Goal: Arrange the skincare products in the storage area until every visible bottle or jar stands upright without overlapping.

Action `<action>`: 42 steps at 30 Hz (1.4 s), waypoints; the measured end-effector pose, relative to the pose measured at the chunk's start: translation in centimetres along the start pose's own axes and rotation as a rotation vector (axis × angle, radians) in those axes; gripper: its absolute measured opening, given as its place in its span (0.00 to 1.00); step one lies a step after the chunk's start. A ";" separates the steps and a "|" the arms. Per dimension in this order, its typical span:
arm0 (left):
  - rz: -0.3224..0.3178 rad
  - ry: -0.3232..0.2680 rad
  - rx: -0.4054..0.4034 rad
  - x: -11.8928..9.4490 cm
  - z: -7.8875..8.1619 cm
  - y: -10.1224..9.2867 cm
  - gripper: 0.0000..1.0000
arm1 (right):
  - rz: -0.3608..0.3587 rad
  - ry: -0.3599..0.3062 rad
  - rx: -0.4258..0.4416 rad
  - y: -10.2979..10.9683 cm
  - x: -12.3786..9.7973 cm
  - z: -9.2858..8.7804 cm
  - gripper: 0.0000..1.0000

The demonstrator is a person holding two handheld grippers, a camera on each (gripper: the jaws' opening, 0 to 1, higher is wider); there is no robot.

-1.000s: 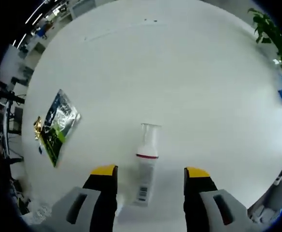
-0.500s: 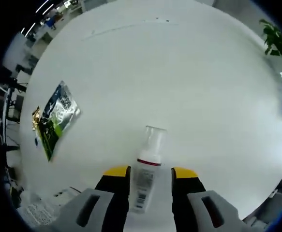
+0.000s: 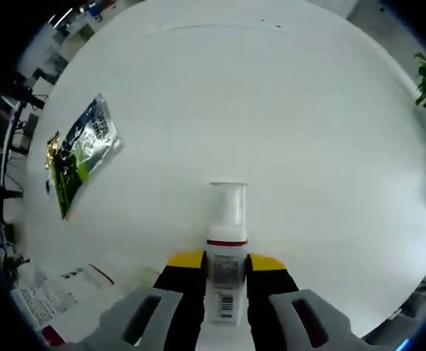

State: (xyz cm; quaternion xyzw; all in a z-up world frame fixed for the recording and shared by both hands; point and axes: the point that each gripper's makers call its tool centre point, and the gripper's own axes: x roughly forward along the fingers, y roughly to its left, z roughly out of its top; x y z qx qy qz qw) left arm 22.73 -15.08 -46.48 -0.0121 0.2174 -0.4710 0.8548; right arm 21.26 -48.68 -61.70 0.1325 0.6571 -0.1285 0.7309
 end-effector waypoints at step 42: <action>-0.070 0.038 0.057 0.3 -1.1 -0.5 0.82 | 0.329 -0.519 -0.086 -2.2 -10.0 3.1 0.11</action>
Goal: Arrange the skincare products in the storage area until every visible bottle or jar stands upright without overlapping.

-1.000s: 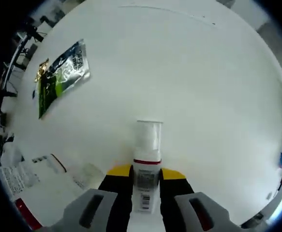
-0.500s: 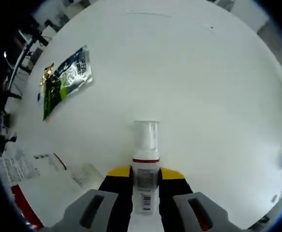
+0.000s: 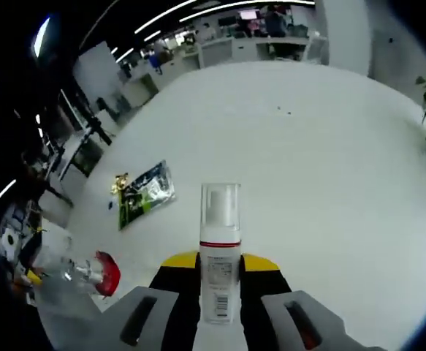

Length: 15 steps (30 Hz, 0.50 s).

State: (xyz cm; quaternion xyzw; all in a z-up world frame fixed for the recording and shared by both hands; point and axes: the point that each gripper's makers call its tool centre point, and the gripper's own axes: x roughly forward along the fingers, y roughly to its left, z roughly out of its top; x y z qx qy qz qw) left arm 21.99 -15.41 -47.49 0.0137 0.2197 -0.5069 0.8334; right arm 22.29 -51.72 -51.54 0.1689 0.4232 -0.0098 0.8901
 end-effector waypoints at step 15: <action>-0.056 -0.039 -0.070 -0.4 1.0 -0.2 0.83 | 0.298 -0.392 -0.137 7.4 -9.4 3.4 0.11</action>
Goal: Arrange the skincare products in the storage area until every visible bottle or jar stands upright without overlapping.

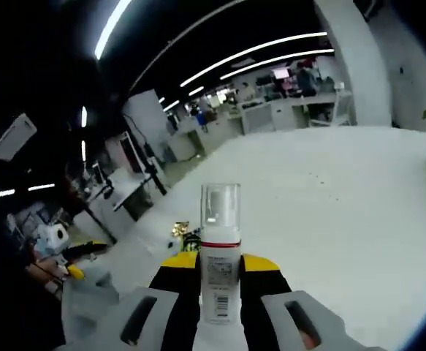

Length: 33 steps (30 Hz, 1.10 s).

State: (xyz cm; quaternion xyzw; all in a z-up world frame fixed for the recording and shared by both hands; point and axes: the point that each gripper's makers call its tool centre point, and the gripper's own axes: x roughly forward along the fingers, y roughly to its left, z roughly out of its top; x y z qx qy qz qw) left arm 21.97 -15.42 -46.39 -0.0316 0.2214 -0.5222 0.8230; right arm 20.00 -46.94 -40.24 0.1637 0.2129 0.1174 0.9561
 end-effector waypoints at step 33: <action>-0.399 -0.037 0.052 -1.0 7.1 -11.2 0.77 | 0.819 -0.169 -0.238 25.9 -2.3 2.7 0.12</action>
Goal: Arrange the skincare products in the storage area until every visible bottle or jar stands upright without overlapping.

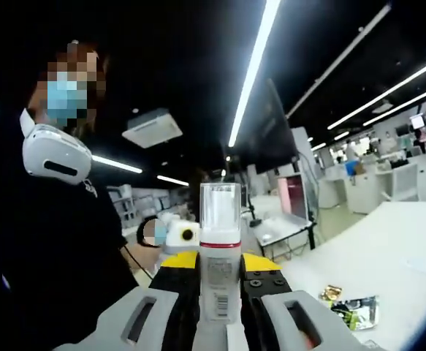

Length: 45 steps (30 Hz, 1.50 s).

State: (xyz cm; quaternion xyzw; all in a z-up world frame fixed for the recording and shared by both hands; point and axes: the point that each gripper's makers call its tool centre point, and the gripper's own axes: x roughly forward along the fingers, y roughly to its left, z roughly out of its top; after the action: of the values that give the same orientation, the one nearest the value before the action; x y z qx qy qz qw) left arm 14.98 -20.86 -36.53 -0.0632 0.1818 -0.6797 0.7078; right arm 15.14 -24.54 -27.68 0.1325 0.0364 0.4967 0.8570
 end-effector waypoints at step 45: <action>-0.208 -0.115 0.151 2.7 4.4 -3.8 0.15 | 0.062 0.001 -0.038 0.8 1.0 0.0 0.17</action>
State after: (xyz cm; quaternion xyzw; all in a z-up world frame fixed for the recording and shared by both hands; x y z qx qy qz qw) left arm 12.96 -24.47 -31.67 -0.0672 0.0816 -0.7564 0.6455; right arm 14.94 -23.26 -27.37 0.1172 0.0234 0.5237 0.8435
